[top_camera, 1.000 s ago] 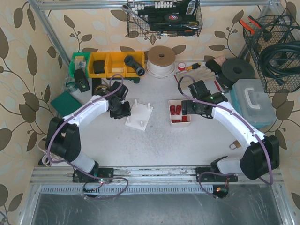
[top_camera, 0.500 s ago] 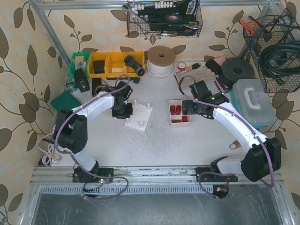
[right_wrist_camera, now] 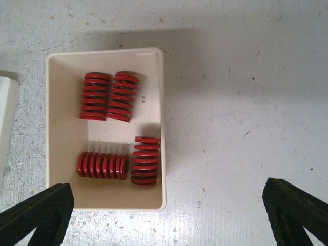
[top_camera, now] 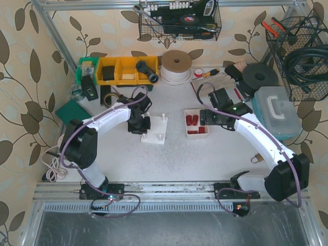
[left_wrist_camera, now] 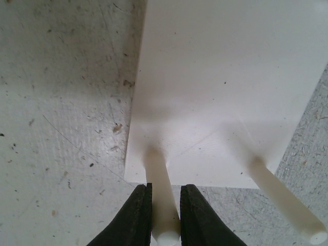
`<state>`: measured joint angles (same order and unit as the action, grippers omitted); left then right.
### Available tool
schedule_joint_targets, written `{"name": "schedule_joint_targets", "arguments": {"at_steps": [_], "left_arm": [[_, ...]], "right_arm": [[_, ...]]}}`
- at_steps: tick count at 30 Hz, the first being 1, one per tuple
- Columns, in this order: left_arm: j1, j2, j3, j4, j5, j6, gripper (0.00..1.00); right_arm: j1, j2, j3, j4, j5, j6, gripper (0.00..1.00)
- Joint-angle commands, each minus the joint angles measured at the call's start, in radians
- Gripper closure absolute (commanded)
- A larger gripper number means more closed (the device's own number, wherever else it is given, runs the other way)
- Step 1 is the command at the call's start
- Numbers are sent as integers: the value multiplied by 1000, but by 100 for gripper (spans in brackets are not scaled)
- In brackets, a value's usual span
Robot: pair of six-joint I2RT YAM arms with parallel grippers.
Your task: Install the large spring
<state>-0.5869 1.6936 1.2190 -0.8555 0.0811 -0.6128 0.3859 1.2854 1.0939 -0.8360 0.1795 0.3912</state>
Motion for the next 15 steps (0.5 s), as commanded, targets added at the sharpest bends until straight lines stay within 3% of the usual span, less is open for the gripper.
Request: {"name": "schedule_joint_targets", "arguments": {"at_steps": [1, 8, 10, 15], "left_arm": [[-38, -25, 31, -23, 18, -64, 79], [-56, -41, 14, -11, 26, -118, 78], [-57, -55, 16, -12, 17, -127, 71], [-57, -103, 48, -31, -25, -128, 38]], "right_arm": [[3, -25, -6, -21, 9, -13, 0], [2, -26, -18, -16, -3, -14, 0], [2, -26, -17, -15, -16, -19, 0], [2, -22, -18, -5, -68, -31, 0]]}}
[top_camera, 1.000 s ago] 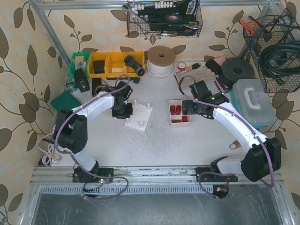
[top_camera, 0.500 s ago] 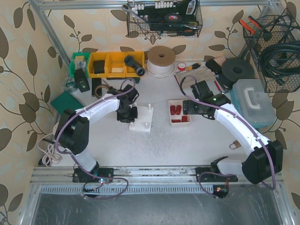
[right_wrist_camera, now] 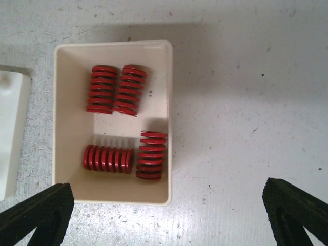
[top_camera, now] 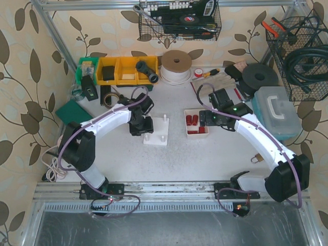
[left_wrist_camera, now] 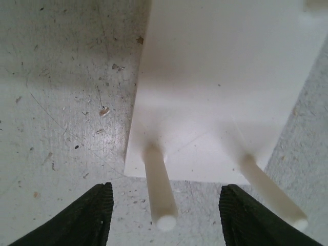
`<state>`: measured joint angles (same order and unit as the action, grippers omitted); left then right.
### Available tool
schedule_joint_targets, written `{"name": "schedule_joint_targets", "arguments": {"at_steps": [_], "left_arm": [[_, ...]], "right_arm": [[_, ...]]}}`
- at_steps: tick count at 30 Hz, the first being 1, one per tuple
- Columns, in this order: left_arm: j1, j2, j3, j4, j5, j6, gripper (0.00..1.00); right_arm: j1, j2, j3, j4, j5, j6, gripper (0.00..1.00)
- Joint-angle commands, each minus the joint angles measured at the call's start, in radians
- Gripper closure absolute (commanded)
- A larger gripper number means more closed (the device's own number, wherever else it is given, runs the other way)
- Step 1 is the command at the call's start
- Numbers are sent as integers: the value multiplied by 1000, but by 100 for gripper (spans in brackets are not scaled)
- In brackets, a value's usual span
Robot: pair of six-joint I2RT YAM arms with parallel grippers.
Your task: Install the large spring
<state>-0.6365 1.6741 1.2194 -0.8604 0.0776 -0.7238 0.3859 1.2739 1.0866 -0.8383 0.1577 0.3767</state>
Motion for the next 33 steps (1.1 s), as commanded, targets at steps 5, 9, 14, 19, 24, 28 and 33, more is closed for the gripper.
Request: {"name": "schedule_joint_targets", "arguments": {"at_steps": [5, 9, 14, 19, 24, 28, 33], "left_arm": [[-9, -160, 65, -27, -65, -21, 27], [-6, -303, 3, 17, -163, -18, 23], [-7, -558, -266, 253, -283, 22, 20], [-2, -679, -433, 467, -241, 52, 2], [4, -648, -459, 567, -109, 110, 5], [7, -657, -498, 635, -88, 116, 5], [6, -644, -508, 669, -34, 137, 6]], "right_arm": [[4, -6, -10, 25, -71, 18, 4], [12, 25, 1, 56, -69, 77, 13], [84, 150, 76, 44, 8, 150, 19], [101, 268, 89, 66, 72, 229, 22], [103, 357, 112, 106, 73, 286, 27], [102, 416, 155, 107, 80, 320, 36], [100, 473, 190, 112, 103, 350, 44]]}}
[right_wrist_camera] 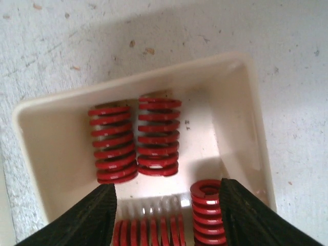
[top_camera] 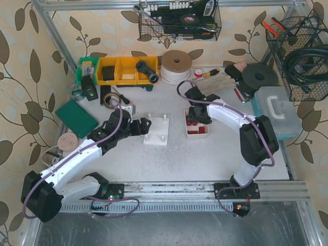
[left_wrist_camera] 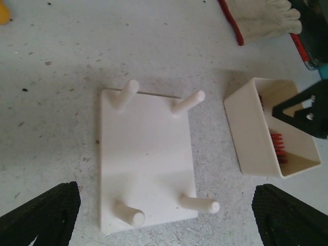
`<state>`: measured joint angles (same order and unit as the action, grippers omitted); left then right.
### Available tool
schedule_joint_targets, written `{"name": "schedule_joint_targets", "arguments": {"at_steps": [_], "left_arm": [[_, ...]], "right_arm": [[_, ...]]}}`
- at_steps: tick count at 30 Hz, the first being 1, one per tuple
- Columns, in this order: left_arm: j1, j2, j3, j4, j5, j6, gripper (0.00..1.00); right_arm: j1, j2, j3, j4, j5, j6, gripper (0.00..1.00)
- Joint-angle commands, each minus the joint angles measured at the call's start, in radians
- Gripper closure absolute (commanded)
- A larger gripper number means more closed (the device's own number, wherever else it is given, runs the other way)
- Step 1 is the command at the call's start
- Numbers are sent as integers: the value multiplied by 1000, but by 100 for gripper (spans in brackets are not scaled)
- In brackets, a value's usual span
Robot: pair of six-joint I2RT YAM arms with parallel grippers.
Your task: Install the large spring
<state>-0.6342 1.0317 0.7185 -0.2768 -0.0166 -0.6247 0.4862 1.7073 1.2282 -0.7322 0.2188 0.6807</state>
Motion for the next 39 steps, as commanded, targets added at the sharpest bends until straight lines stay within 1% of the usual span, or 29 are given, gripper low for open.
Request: {"name": "schedule_joint_targets", "arguments": {"at_steps": [1, 5, 7, 11, 13, 14, 19, 22, 27, 39], "left_arm": [[6, 2, -5, 88, 66, 41, 7], [8, 27, 2, 86, 77, 43, 13], [9, 33, 2, 89, 79, 40, 14], [11, 31, -4, 95, 79, 40, 14], [13, 33, -5, 97, 79, 36, 13], [13, 35, -5, 97, 79, 36, 13], [16, 43, -6, 102, 78, 30, 14], [20, 49, -7, 103, 78, 27, 13], [22, 52, -8, 104, 76, 21, 14], [31, 62, -7, 106, 74, 11, 13]], "right_arm": [[-3, 54, 55, 1, 51, 46, 47], [-36, 89, 69, 11, 43, 90, 57], [-53, 97, 62, 36, 20, 98, 58], [-57, 130, 88, 37, 9, 99, 58], [-58, 145, 104, 33, 8, 100, 53], [-58, 153, 109, 33, 8, 99, 52], [-59, 186, 116, 39, -5, 110, 52], [-60, 196, 97, 58, -14, 117, 52], [-62, 210, 83, 69, -19, 120, 58], [-63, 251, 49, 95, -32, 125, 60]]}}
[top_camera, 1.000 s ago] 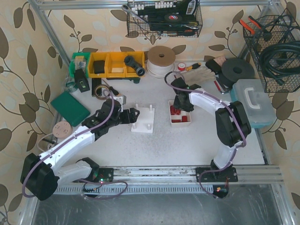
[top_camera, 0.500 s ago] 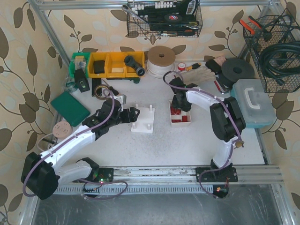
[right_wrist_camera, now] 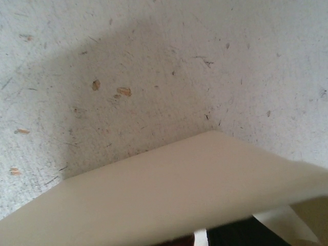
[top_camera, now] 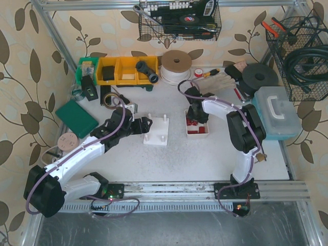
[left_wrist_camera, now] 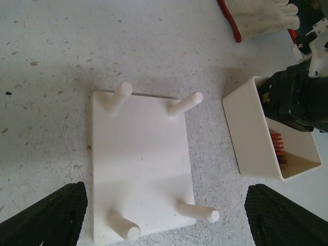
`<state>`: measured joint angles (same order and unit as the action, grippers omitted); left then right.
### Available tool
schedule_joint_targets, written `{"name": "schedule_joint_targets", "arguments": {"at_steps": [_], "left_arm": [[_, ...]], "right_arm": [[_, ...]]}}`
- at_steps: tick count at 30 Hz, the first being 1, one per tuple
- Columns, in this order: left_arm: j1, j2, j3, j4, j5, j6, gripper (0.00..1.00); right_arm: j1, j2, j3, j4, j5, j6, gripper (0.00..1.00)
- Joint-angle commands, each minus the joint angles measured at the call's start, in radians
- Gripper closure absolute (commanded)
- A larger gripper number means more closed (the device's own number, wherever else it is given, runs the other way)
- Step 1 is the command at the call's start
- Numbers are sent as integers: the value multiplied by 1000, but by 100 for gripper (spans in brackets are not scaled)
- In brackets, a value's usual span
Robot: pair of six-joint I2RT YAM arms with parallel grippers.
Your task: Install the large spring
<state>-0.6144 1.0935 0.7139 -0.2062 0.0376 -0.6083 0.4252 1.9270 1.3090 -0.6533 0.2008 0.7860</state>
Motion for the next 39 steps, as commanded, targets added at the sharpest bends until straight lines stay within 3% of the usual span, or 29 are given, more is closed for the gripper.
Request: {"name": "schedule_joint_targets", "arguments": {"at_steps": [1, 5, 10, 16, 28, 32, 39], "left_arm": [[12, 0, -4, 36, 20, -6, 13], [15, -1, -6, 37, 20, -8, 13], [19, -5, -11, 40, 21, -11, 13], [24, -11, -17, 46, 29, -12, 13], [27, -31, -29, 65, 62, -10, 14], [26, -30, -25, 73, 117, -3, 14], [25, -30, -15, 104, 316, -55, 16]], "right_arm": [[-1, 32, -37, 19, -14, 23, 60], [-2, 38, -46, 23, -11, 26, 69], [1, 35, -49, 12, -9, 25, 73], [9, -33, -49, -18, 9, -4, 98], [58, -266, -61, -38, 27, -85, 100], [62, -402, -162, 117, -30, -117, 100], [64, -669, -491, 662, -301, -95, 100]]}}
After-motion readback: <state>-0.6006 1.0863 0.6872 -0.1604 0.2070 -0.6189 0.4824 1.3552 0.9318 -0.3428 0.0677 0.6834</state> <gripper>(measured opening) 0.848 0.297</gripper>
